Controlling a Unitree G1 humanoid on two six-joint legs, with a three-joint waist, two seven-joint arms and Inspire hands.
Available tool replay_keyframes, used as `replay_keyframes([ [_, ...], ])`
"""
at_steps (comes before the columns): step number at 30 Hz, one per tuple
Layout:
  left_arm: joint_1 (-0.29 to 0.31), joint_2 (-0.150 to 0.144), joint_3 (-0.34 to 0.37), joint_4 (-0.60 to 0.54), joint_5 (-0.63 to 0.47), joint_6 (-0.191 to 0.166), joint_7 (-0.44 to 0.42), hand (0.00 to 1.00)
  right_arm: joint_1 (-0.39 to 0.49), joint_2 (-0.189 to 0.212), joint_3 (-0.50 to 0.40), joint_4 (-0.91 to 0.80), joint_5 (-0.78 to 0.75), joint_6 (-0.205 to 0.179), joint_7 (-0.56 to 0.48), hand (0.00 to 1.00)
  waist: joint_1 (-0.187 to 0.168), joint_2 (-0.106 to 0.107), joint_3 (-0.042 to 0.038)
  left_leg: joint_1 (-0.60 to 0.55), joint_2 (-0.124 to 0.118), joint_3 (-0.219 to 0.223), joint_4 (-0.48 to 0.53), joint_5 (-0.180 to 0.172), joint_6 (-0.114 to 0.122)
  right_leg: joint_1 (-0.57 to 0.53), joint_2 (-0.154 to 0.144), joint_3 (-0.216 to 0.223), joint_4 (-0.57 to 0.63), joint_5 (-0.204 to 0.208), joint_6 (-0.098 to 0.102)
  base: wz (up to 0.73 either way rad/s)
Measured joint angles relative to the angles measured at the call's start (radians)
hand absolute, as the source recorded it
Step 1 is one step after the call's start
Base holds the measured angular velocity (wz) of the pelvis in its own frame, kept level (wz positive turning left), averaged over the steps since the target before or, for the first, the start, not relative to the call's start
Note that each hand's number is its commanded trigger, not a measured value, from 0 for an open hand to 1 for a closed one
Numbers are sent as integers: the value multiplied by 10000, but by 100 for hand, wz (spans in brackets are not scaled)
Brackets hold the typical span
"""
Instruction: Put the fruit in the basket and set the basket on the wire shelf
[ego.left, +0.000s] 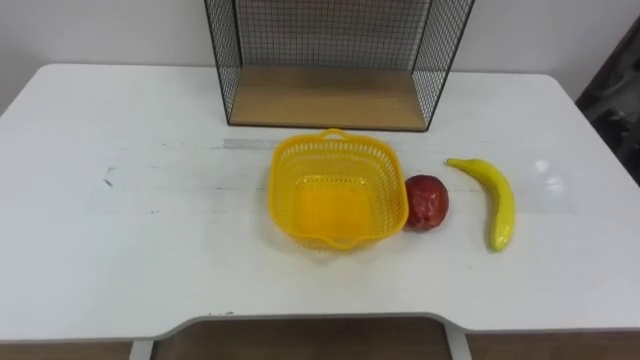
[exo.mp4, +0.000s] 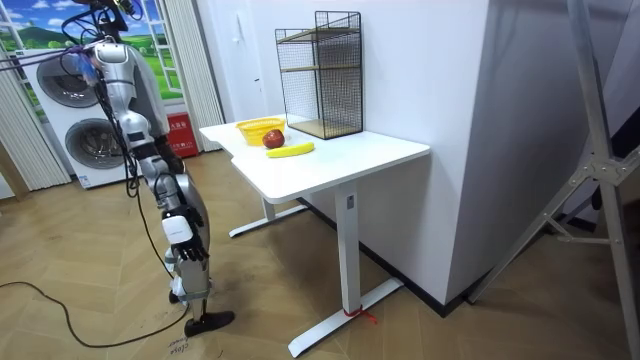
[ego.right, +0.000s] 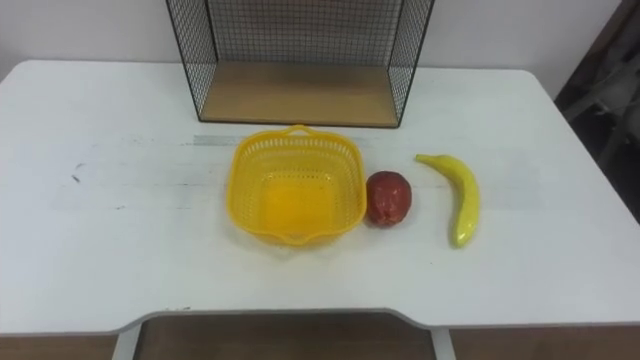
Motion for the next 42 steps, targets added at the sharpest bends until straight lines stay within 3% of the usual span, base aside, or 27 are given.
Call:
replay_keyframes([
  [4, 284, -93, 728, 9, 3, -3, 143, 0, -134, -21, -1774, -175, 1565, 117, -426, 0, -336, -20, -17, 25, 1, -40, -11, -1, -1, 50, 0, -26, -1, -12, -1, 4],
  [6, 429, -84, 1154, -1, 0, 0, 301, 0, -116, -86, -2503, -296, 2536, 117, -904, 0, -411, -94, -62, 39, 0, -31, -5, -1, -1, 46, -4, -25, 27, -14, -3, 0],
  [10, 578, 23, 1249, -36, 0, 0, 383, 0, -193, -113, -3339, -674, 3116, 115, -1712, 0, -493, -200, -119, 43, -16, -10, 24, 0, 0, 18, -27, -44, 66, -12, -2, 0],
  [12, 645, 74, 1248, -156, -72, 0, 376, 0, -404, -186, -3999, -1165, 3203, 107, -2435, 0, -547, -235, -115, 93, -32, -4, 31, 1, 2, 7, -36, 12, 148, -16, 3, -5],
  [15, 621, 155, 1253, -264, -87, -12, 342, 0, -567, -474, -4212, -2157, 3713, 35, -3224, 0, -671, -223, -108, 113, -34, -13, 20, 4, 7, -3, -31, 23, 179, -13, 1, -1],
  [18, 599, 163, 1239, -315, -38, -64, 285, 0, -703, -729, -4241, -3458, 3678, -357, -4033, 0, -671, -176, -93, 71, -24, 26, -28, 3, 5, -134, -11, 95, 201, -20, -5, -5],
  [22, 659, 156, 1238, -407, 11, -186, 244, 0, -856, -785, -4379, -5537, 3588, -748, -5090, 0, -566, -212, -89, -88, -24, 138, -1, 5, 5, -447, 1, 242, 434, -50, -24, -14],
  [26, 661, 179, 1200, -626, 132, -202, 224, 0, -989, -787, -4341, -8001, 2409, -1009, -5953, 0, -440, -313, 13, -210, -35, 156, 20, 8, 7, -605, 2, 307, 485, -53, -21, -4],
  [30, 642, 308, 758, -650, 153, -212, 219, 0, -987, -883, -3567, -9458, 1203, -1199, -6492, 0, -380, -392, 43, -244, -33, 146, 20, 8, 7, -625, 6, 294, 442, -54, -19, 0],
  [32, 627, 336, 626, -657, 150, -233, 83, 0, -972, -886, -3186, -10080, 192, -1213, -6495, 0, -276, -401, 7, -311, -29, 147, 44, 8, 7, -627, 15, 296, 340, -46, -20, 0],
  [37, 614, 330, 240, -882, 243, -160, -204, 0, -934, -897, -2383, -11319, -723, -1195, -5994, 0, -134, -373, -28, -426, -22, 149, 35, 8, 7, -775, 20, 298, 355, -35, -29, 0],
  [42, 612, 331, 61, -917, 331, -167, -452, 0, -988, -921, -1495, -11989, -1845, -1190, -4452, 0, -114, -322, -42, -413, -5, 127, 36, 9, 5, -748, 25, 251, 368, -30, -37, 2],
])
